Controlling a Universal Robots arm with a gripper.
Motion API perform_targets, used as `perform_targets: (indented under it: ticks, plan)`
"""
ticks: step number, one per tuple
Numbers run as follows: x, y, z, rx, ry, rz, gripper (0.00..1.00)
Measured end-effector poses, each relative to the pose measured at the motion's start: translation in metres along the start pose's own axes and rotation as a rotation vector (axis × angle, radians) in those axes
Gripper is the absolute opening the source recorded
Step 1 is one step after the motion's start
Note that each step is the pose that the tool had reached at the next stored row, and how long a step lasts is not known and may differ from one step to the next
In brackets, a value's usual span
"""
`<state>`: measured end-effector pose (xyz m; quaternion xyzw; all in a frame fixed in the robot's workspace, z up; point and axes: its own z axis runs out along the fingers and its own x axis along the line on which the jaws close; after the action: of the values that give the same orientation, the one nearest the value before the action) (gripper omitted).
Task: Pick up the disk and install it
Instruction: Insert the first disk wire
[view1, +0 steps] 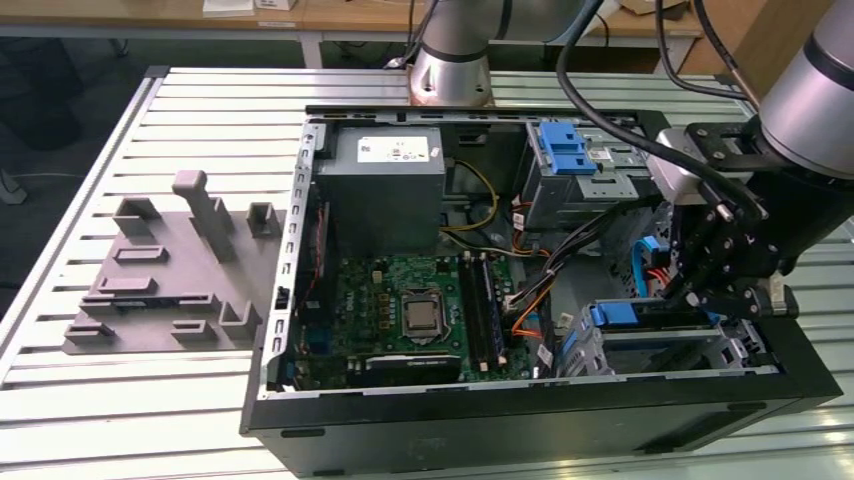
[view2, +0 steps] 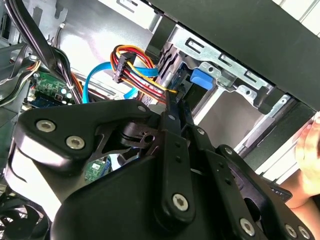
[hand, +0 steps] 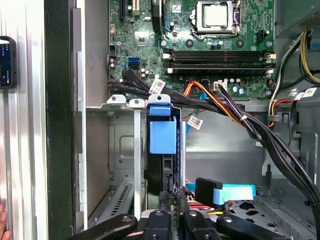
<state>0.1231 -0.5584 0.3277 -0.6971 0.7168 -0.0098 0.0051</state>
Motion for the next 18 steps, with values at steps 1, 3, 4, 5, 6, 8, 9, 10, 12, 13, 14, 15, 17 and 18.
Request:
perform_targets:
  ticks: [1, 3, 4, 5, 6, 8, 9, 10, 12, 13, 14, 15, 17, 18]
  plan:
    - [0.0000, 0.0000, 0.0001, 0.0000, -0.0003, 0.000, 0.16]
    - [0.0000, 0.0000, 0.0001, 0.0000, -0.0004, 0.000, 0.16]
    - [-0.0001, 0.0001, 0.0003, -0.0001, -0.0009, 0.000, 0.16]
    - [-0.0001, 0.0001, 0.0004, -0.0001, -0.0009, 0.000, 0.17]
    - [0.0000, 0.0001, 0.0003, -0.0001, -0.0011, 0.000, 0.17]
    - [0.0000, 0.0001, -0.0018, -0.0001, -0.0012, 0.000, 0.24]
    - [0.0000, 0.0000, -0.0041, 0.0000, -0.0006, 0.000, 0.24]
    - [0.0000, -0.0001, -0.0063, 0.0000, -0.0005, 0.000, 0.24]
    - [0.0001, -0.0002, -0.0109, 0.0000, -0.0006, 0.000, 0.24]
    - [0.0001, -0.0002, -0.0132, 0.0000, -0.0005, 0.000, 0.24]
    - [0.0001, -0.0003, -0.0153, 0.0000, -0.0006, 0.000, 0.24]
    - [0.0001, -0.0003, -0.0172, 0.0000, -0.0005, 0.000, 0.24]
    - [0.0001, -0.0003, -0.0185, 0.0000, -0.0007, 0.000, 0.22]
    - [0.0001, -0.0003, -0.0184, 0.0000, -0.0008, 0.000, 0.22]
